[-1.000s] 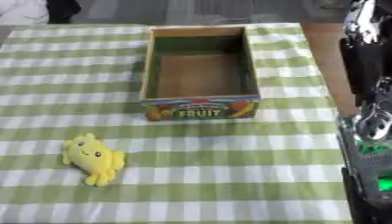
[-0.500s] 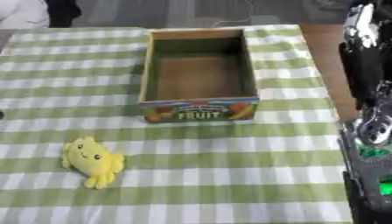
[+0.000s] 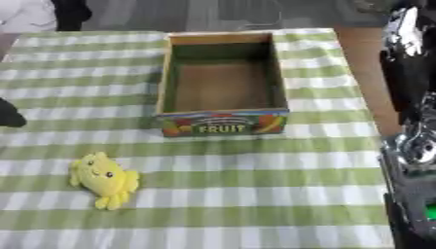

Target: Pick up objects on the table and place them in the box.

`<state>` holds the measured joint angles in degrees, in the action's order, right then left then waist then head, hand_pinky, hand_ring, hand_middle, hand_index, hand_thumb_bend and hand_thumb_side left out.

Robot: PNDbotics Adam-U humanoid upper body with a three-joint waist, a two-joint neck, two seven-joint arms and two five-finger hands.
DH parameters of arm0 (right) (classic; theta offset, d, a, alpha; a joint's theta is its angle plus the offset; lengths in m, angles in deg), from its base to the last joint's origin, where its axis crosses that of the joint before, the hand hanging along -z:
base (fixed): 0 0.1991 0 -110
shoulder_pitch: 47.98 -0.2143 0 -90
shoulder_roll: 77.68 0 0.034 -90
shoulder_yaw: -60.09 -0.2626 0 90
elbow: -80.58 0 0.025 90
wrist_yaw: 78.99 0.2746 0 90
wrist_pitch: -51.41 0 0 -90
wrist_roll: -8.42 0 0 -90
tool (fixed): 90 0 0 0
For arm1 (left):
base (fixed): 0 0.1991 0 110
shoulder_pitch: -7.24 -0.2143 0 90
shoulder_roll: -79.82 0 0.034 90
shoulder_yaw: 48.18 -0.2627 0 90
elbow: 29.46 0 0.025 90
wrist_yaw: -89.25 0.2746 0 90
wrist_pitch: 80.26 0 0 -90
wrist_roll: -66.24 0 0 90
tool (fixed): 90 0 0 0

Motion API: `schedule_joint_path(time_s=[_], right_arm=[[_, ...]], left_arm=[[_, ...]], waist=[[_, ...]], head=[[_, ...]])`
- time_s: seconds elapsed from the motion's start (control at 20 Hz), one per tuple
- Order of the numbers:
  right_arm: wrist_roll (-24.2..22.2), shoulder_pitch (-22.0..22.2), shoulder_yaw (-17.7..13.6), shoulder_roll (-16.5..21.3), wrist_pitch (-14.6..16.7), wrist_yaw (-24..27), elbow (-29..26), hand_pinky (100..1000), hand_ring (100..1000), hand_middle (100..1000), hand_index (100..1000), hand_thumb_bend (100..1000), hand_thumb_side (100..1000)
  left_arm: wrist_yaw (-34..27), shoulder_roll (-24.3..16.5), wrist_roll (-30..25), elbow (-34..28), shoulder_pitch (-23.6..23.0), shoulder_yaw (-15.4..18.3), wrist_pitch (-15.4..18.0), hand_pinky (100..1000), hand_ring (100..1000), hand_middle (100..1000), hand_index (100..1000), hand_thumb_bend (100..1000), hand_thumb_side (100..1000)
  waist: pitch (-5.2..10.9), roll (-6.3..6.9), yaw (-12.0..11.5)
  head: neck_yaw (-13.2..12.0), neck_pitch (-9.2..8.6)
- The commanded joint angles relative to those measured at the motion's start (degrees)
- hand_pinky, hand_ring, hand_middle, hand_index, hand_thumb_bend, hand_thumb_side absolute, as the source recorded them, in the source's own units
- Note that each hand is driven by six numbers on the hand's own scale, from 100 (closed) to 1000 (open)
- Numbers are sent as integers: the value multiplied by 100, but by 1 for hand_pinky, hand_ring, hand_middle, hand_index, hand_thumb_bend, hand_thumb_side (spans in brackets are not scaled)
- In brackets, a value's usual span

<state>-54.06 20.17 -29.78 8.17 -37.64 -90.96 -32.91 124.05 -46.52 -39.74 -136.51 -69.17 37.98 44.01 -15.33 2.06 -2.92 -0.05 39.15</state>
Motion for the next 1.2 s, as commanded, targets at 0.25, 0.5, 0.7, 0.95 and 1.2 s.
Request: schedule_joint_path(time_s=[0.25, 0.5, 0.7, 0.95, 1.2], right_arm=[[-46, -32, 22, 80, 7, 43, -110, 795, 880, 551, 840, 100, 572], [-58, -25, 26, 71, 6, 53, -110, 796, 881, 551, 841, 100, 572], [-66, -13, 30, 65, 4, 60, -110, 796, 882, 550, 841, 100, 573], [-73, -3, 30, 60, 0, 65, -110, 797, 882, 550, 841, 100, 574], [-80, 4, 36, 59, -1, 69, -110, 798, 883, 550, 842, 100, 573]], left_arm=[[-269, 129, -728, 296, 449, -234, -208, 844, 799, 722, 927, 581, 798], [-708, 375, -1304, 517, 731, -407, -359, 853, 792, 738, 942, 525, 630], [-1103, 551, -1740, 630, 924, -485, -517, 852, 782, 750, 944, 455, 570], [-1307, 780, -2107, 756, 1170, -582, -731, 850, 779, 769, 950, 457, 544], [-1300, 973, -2360, 919, 1386, -759, -854, 851, 783, 794, 945, 455, 522]], waist=[[111, 22, 30], [108, 24, 63], [108, 31, 78], [101, 32, 107], [100, 44, 124]], head=[[-65, -64], [-91, -82], [-100, -97], [-115, -115], [-142, -106]])
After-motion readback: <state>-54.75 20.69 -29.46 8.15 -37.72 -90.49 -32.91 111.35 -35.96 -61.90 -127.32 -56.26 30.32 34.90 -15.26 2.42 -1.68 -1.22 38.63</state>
